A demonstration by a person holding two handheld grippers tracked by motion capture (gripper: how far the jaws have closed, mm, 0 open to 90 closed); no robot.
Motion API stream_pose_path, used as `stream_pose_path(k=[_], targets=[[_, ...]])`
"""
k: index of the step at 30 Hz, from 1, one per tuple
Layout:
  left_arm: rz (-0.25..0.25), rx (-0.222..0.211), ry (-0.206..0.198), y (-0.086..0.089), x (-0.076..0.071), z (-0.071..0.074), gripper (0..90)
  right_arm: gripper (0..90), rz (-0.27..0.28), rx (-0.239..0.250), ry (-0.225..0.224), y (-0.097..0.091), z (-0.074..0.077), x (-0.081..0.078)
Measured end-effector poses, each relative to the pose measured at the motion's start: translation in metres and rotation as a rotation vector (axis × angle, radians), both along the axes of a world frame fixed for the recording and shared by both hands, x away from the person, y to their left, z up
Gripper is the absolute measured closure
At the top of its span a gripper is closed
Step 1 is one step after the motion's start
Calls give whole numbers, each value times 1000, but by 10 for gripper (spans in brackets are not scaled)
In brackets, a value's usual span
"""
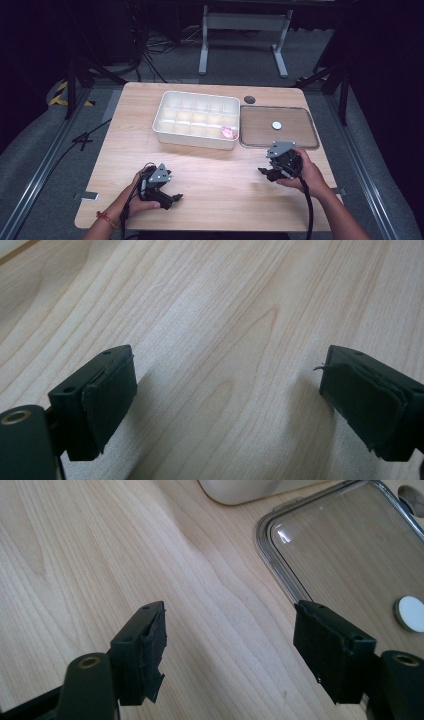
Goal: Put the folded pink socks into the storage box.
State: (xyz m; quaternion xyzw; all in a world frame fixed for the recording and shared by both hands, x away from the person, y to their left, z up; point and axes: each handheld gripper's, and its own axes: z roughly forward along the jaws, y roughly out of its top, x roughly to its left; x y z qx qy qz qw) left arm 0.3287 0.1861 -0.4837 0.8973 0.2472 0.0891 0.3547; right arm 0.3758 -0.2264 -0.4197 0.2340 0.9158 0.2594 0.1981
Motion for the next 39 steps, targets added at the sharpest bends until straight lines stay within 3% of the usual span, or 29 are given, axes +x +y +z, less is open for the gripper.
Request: stream_pose_path(k=[11,25,30,39], targets=[[2,0,1,0,0,0,84,275,-35,-4,12,-15,-14,-14],[2,1,1,0,0,0,84,274,-49,39,31,-43,-36,-34],[3,0,-1,0,0,0,84,272,-52,60,40,-52,-45,-41],[4,-1,0,0,0,0,84,255,-83,157,61,-74,-52,-49]])
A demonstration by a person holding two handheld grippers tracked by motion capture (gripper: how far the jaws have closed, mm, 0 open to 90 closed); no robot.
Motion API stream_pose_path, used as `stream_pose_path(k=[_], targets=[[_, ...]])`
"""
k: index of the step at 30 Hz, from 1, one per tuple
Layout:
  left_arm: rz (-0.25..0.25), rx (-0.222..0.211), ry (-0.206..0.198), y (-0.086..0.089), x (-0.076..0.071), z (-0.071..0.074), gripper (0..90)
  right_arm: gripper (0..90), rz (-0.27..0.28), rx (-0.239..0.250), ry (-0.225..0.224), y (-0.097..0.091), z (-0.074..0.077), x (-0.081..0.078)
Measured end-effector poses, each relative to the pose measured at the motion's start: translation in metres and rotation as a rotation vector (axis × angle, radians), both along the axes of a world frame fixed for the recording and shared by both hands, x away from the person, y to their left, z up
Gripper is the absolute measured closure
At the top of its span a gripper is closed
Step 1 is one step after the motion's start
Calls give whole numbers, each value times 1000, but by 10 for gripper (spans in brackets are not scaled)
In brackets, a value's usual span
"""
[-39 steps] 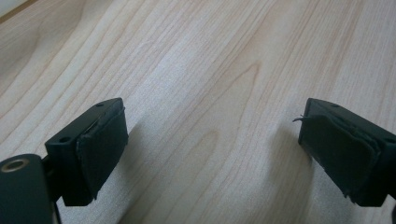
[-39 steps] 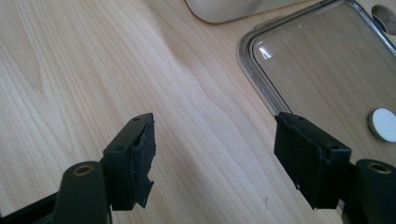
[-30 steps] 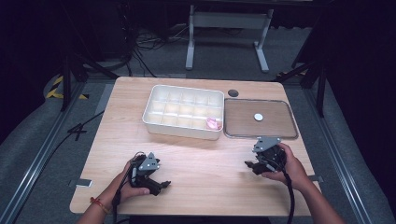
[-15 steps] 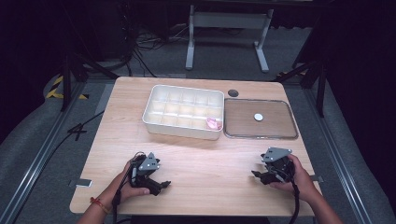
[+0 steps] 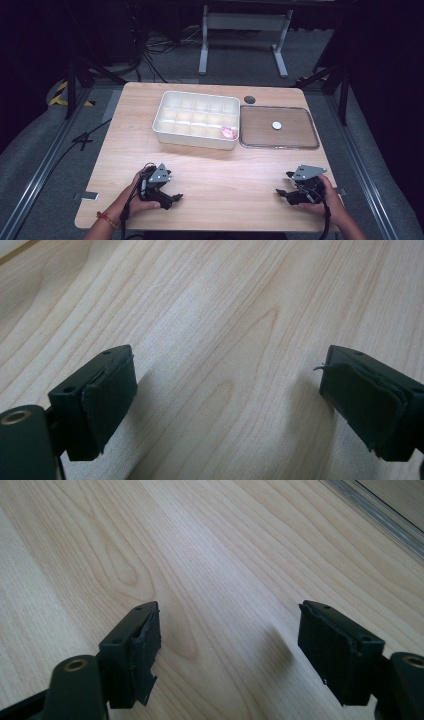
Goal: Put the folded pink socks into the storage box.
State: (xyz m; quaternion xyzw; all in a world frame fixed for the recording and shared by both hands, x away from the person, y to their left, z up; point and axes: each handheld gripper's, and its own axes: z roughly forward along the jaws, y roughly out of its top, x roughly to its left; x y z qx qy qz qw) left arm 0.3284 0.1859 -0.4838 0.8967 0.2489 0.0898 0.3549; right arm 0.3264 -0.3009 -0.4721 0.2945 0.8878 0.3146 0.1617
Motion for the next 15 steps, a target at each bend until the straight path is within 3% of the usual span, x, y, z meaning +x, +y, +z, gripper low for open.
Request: stream_pose_path(k=[3,9,15], targets=[[1,1,1,0,0,0,84,241,-30,74,14,-12,-6,-4],[-3,4,-2,0,0,0,82,197,-71,151,9,-25,-14,-8],[-2,3,-1,0,0,0,82,189,-98,157,2,-27,-15,-11]])
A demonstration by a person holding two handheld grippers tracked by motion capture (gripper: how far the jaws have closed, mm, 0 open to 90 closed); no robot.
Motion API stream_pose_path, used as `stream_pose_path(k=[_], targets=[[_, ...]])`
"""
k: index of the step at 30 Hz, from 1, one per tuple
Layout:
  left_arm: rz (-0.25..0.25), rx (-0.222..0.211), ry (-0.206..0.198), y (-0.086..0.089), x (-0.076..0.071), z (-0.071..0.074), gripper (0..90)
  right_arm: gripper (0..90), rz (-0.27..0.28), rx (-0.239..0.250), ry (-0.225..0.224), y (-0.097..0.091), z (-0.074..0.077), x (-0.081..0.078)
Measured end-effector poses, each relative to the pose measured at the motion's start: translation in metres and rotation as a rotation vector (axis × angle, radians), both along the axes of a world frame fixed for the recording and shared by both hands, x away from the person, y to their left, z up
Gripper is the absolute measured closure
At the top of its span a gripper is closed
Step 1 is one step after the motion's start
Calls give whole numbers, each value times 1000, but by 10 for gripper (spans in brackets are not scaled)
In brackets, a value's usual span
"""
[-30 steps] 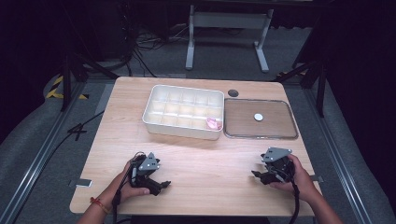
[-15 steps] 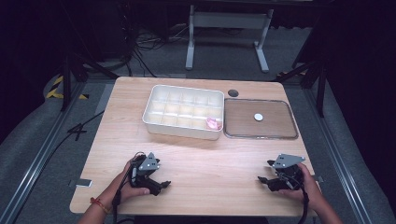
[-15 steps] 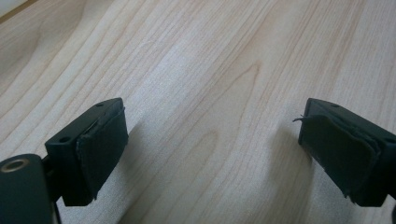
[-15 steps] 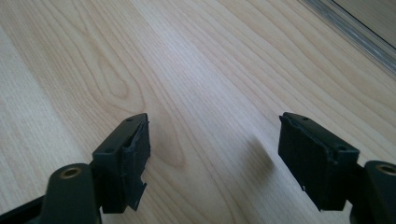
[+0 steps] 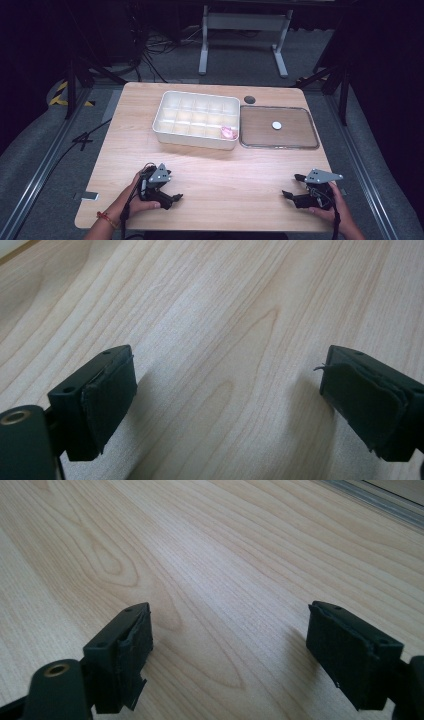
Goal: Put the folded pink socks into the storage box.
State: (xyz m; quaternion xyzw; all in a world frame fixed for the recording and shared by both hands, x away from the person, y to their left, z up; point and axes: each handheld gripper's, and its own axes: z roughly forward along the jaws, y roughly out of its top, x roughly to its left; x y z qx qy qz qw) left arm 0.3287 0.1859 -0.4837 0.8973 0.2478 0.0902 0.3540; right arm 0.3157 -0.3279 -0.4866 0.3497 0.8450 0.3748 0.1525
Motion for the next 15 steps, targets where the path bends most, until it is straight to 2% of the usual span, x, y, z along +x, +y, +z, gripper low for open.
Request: stream_pose_path(k=[15], targets=[[0,1,0,0,0,0,82,185,-29,2,0,-1,0,0]])
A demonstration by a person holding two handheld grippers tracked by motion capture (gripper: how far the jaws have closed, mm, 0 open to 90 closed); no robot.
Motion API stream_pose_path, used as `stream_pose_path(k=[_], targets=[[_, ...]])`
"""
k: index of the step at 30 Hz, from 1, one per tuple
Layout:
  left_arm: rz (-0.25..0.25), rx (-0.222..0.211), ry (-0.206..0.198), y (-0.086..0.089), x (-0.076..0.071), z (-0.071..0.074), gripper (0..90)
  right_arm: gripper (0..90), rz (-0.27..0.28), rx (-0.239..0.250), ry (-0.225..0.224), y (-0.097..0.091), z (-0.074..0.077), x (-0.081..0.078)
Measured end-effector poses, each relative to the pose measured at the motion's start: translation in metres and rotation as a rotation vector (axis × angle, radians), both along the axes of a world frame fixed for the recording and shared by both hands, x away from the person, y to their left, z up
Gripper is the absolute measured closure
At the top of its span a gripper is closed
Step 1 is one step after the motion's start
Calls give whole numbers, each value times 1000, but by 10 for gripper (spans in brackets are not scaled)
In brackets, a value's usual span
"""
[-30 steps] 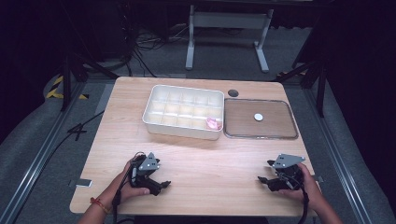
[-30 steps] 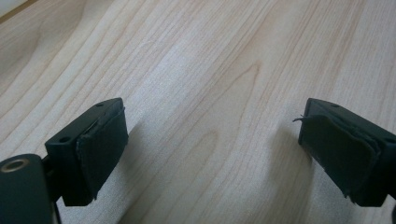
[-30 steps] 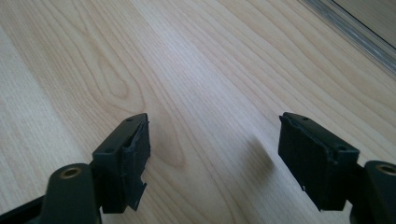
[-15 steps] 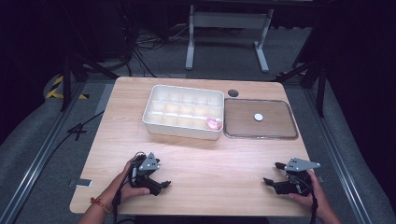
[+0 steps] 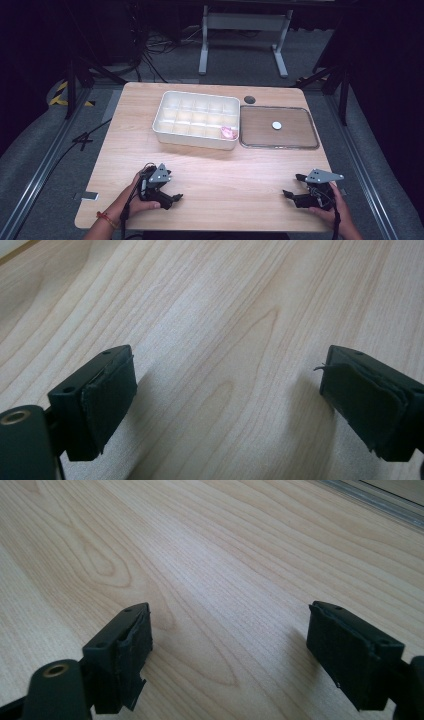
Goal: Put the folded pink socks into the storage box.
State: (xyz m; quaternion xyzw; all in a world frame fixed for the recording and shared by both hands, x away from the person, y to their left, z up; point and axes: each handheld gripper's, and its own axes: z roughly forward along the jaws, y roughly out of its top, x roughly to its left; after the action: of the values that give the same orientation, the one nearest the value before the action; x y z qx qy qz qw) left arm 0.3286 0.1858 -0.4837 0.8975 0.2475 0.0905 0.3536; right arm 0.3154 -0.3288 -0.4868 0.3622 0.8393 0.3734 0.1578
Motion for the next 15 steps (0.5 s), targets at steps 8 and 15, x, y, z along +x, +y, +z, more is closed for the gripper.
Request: stream_pose_path(k=[8,15], targets=[[-1,1,-1,0,0,0,80,184,-5,0,1,0,0,0],[-3,2,-2,0,1,0,79,184,-6,0,1,0,0,0]])
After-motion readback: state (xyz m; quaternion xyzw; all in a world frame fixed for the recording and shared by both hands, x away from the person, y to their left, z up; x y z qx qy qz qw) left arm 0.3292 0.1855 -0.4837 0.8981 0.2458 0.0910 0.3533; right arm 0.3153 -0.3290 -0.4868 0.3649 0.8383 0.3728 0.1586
